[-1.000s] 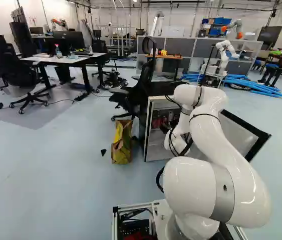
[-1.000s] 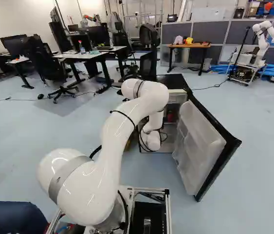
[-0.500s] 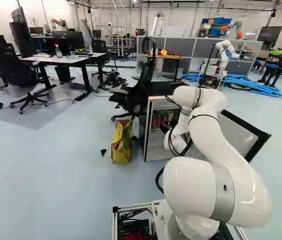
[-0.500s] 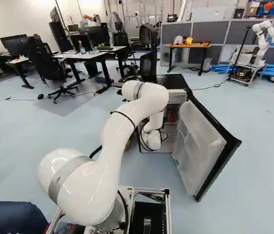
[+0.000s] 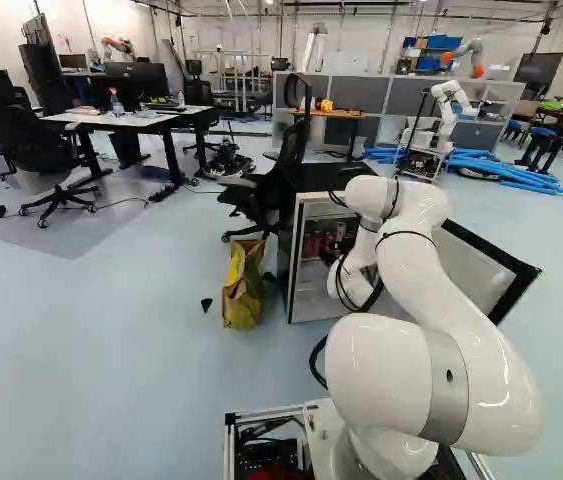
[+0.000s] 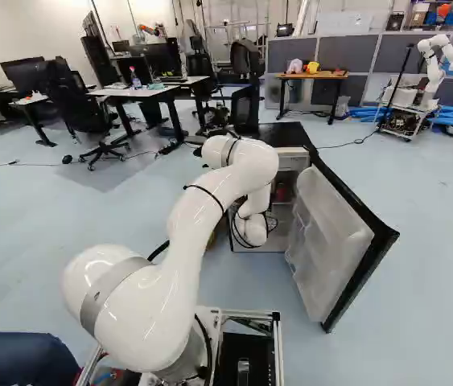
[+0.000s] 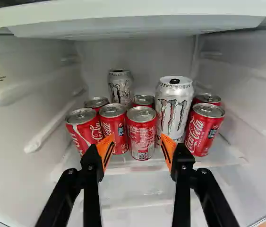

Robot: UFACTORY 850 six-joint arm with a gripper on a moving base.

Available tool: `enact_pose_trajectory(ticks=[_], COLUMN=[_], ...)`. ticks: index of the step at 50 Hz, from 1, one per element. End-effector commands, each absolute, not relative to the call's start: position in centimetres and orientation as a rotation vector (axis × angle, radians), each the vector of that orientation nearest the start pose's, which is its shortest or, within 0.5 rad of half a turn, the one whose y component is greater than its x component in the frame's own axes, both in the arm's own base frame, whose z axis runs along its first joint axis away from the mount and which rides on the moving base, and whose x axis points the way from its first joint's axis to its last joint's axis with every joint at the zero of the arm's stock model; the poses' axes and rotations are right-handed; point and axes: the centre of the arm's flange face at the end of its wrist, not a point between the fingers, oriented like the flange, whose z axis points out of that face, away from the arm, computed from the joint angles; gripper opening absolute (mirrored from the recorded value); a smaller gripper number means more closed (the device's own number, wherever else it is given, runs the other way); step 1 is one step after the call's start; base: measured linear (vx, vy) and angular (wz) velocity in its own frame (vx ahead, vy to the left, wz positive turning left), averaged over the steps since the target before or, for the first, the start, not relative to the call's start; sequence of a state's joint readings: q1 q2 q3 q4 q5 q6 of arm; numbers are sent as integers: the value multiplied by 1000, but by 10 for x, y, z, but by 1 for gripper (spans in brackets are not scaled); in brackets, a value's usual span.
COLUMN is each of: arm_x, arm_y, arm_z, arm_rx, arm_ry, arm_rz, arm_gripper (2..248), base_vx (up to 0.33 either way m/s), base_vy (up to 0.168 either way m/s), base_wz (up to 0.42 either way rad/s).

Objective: Grab a drink from the fridge

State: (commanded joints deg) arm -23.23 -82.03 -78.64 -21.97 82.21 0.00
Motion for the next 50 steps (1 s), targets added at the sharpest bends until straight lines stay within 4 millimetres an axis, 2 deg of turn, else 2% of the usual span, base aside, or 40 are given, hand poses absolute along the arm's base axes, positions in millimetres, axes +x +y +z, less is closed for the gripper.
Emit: enact_pose_trajectory(ticks=[50], arm_x=[586], arm_y=[-208], arm_z=[-48], arm_rx=[-2414], arm_ry=[14], arm_rz=[-2021], arm_gripper=[154], base_vx=[0], base_vy=[0], base_wz=[0])
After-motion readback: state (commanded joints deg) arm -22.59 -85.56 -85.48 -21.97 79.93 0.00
